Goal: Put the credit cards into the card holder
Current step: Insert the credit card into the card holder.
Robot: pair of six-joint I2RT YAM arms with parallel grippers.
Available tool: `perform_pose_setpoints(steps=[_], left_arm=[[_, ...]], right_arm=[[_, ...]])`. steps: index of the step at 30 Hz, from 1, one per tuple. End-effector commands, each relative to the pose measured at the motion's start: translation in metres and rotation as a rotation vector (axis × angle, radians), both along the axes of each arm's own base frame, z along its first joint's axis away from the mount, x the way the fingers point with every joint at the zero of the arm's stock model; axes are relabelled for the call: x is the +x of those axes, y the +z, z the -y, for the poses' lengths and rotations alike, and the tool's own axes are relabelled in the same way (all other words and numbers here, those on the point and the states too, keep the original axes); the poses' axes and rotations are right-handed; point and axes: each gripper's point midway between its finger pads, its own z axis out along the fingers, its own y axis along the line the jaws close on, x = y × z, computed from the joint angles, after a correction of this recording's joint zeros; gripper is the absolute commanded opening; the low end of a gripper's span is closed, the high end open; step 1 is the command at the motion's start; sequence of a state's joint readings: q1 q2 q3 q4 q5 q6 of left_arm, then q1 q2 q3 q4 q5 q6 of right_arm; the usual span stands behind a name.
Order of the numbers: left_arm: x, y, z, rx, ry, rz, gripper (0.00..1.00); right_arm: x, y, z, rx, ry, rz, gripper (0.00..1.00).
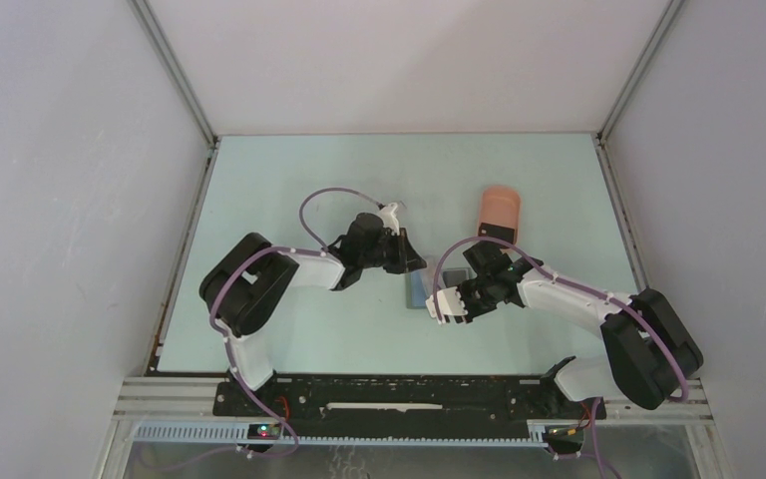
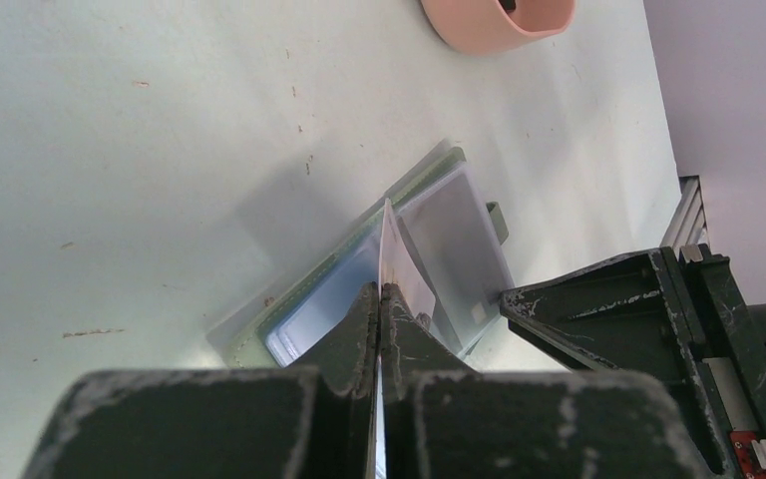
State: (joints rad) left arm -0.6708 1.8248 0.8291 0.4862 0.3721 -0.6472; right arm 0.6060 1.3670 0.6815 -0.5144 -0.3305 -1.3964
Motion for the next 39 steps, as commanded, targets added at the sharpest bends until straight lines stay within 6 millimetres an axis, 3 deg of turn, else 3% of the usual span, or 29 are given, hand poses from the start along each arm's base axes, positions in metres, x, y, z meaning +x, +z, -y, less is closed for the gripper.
perform_pose_setpoints(steps=[1, 16, 28, 39], left_arm=[[0.018, 0.011, 0.007, -0.013, 0.018, 0.048, 0.00], [0.021, 0.006, 0.006, -0.005, 0.035, 0.051, 0.00], [0.000, -0.008, 0.008, 0.000, 0.004, -0.003, 0.00], [-0.004, -0.010, 0.005, 0.008, 0.004, -0.002, 0.00]], right_arm=[[0.003, 0.014, -0.008, 0.031, 0.008, 0.024, 0.36], [0.004, 0.015, -0.008, 0.032, 0.005, 0.025, 0.36], [0.004, 0.015, -0.009, 0.034, 0.008, 0.028, 0.36], [0.003, 0.016, -0.009, 0.034, 0.008, 0.029, 0.36]])
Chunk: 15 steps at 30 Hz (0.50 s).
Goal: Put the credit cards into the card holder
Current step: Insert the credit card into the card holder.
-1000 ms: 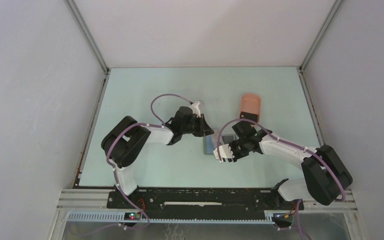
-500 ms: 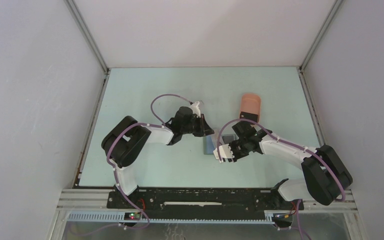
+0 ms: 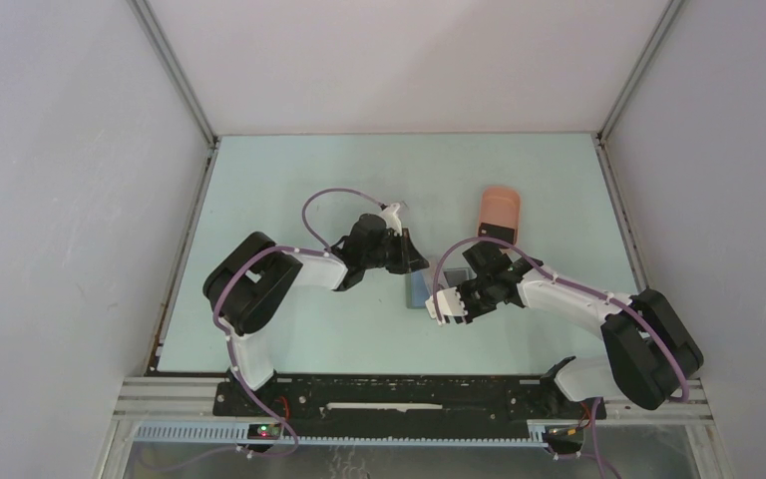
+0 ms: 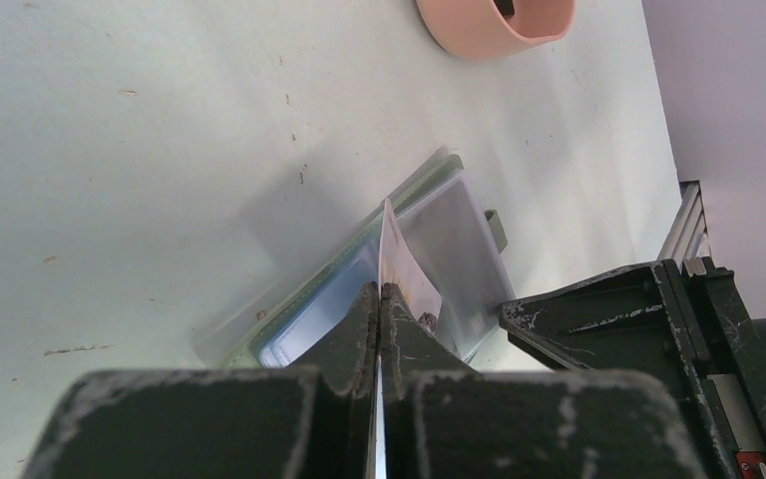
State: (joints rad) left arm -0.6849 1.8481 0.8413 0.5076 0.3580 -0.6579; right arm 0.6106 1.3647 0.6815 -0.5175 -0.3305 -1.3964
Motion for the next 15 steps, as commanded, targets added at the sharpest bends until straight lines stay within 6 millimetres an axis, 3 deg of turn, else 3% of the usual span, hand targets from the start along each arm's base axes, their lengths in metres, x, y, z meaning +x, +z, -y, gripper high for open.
perform_pose_setpoints(steps=[1, 8, 15], left_arm=[[-0.006, -0.008, -0.002, 0.013, -0.001, -0.010, 0.00], [-0.012, -0.009, -0.008, 0.014, 0.003, -0.028, 0.00], [-0.001, -0.007, -0.014, 0.026, 0.053, -0.007, 0.00]], right_arm=[[0.005, 0.015, -0.008, 0.034, 0.004, 0.029, 0.36], [0.005, 0.016, -0.008, 0.035, 0.003, 0.031, 0.36], [0.004, 0.016, -0.009, 0.036, 0.006, 0.031, 0.36]])
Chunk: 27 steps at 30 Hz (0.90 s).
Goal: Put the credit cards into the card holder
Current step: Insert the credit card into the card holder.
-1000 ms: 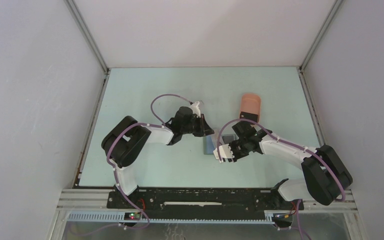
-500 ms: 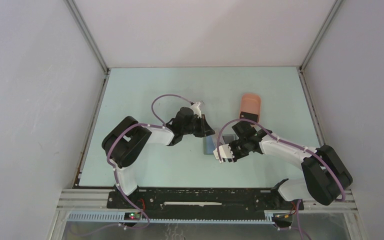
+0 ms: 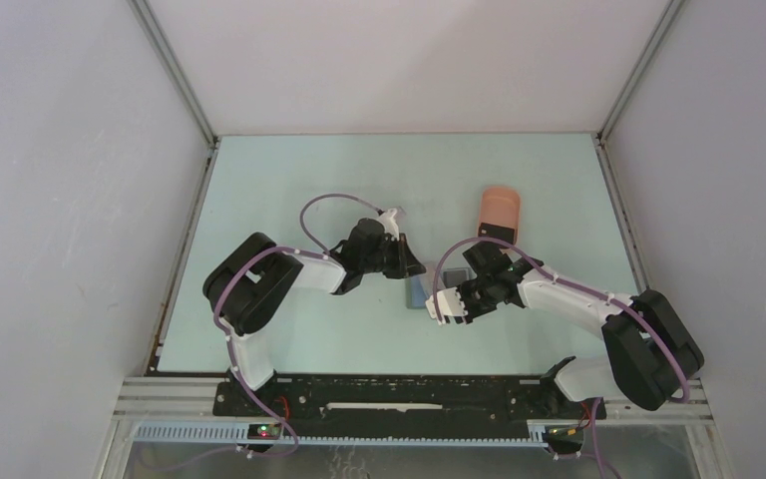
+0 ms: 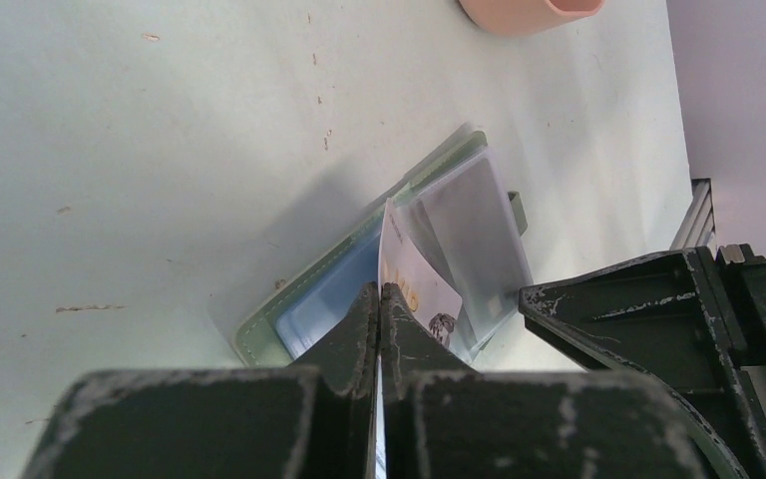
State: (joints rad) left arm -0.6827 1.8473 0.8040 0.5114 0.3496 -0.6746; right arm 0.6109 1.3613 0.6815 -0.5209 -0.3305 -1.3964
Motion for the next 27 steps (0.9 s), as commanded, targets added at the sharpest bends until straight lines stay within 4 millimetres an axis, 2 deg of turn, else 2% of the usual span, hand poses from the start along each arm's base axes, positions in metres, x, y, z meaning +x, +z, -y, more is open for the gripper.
perform_pose_setpoints(steps=[1, 7, 14, 27], left_arm=[[0.008, 0.008, -0.005, 0.005, 0.036, 0.035, 0.00], [0.023, 0.019, -0.002, -0.004, 0.061, 0.073, 0.00], [0.034, 0.025, -0.008, -0.003, 0.084, 0.104, 0.00], [0.034, 0.023, 0.001, -0.024, 0.055, 0.092, 0.00]], right_arm=[[0.005, 0.015, -0.009, 0.035, 0.006, 0.031, 0.36], [0.005, 0.016, -0.009, 0.036, 0.006, 0.033, 0.36], [0.004, 0.016, -0.009, 0.036, 0.008, 0.030, 0.36], [0.004, 0.015, -0.009, 0.032, 0.008, 0.029, 0.36]])
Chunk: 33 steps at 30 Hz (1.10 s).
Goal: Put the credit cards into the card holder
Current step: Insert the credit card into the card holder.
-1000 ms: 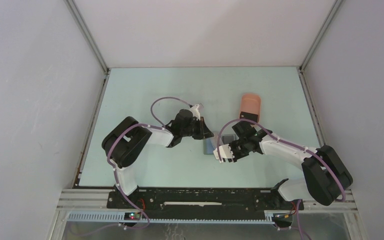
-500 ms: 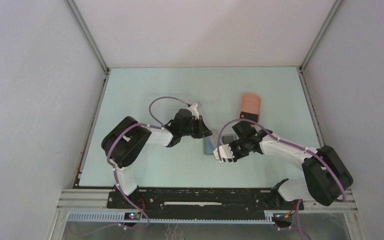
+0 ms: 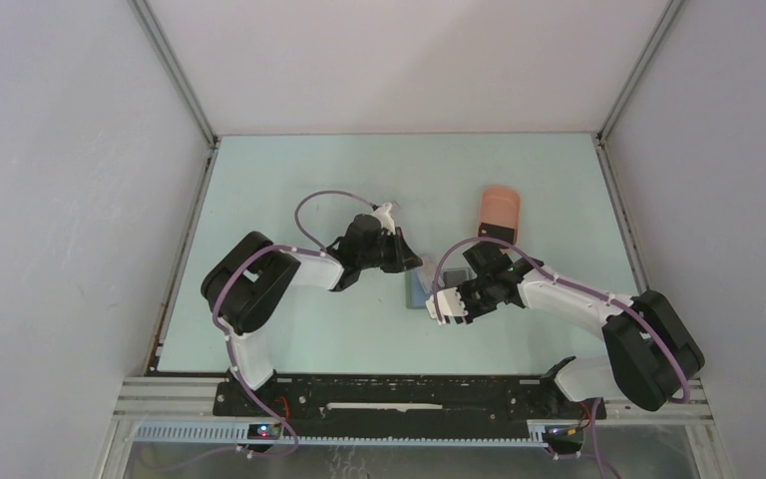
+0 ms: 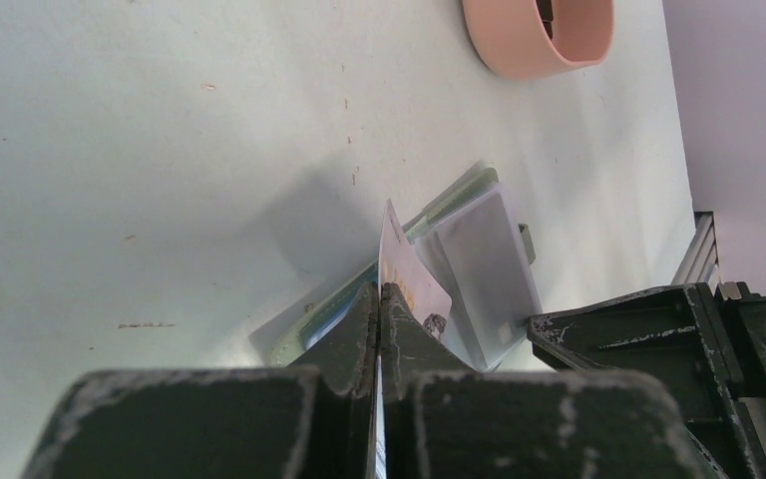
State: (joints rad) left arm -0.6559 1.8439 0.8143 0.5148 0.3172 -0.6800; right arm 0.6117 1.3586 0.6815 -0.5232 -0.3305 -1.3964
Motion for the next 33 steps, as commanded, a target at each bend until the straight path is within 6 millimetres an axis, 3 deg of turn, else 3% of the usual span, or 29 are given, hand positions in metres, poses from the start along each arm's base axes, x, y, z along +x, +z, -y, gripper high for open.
perform_pose_setpoints(steps=[1, 16, 33], left_arm=[[0.017, 0.018, 0.010, -0.025, -0.005, 0.071, 0.00], [-0.002, 0.006, 0.023, -0.049, -0.055, 0.016, 0.00], [-0.026, -0.011, 0.023, -0.033, -0.115, -0.058, 0.00]], right_arm=[[0.005, 0.014, -0.009, 0.032, 0.007, 0.030, 0.36], [0.005, 0.015, -0.009, 0.033, 0.007, 0.030, 0.36], [0.005, 0.017, -0.010, 0.038, 0.006, 0.037, 0.37]])
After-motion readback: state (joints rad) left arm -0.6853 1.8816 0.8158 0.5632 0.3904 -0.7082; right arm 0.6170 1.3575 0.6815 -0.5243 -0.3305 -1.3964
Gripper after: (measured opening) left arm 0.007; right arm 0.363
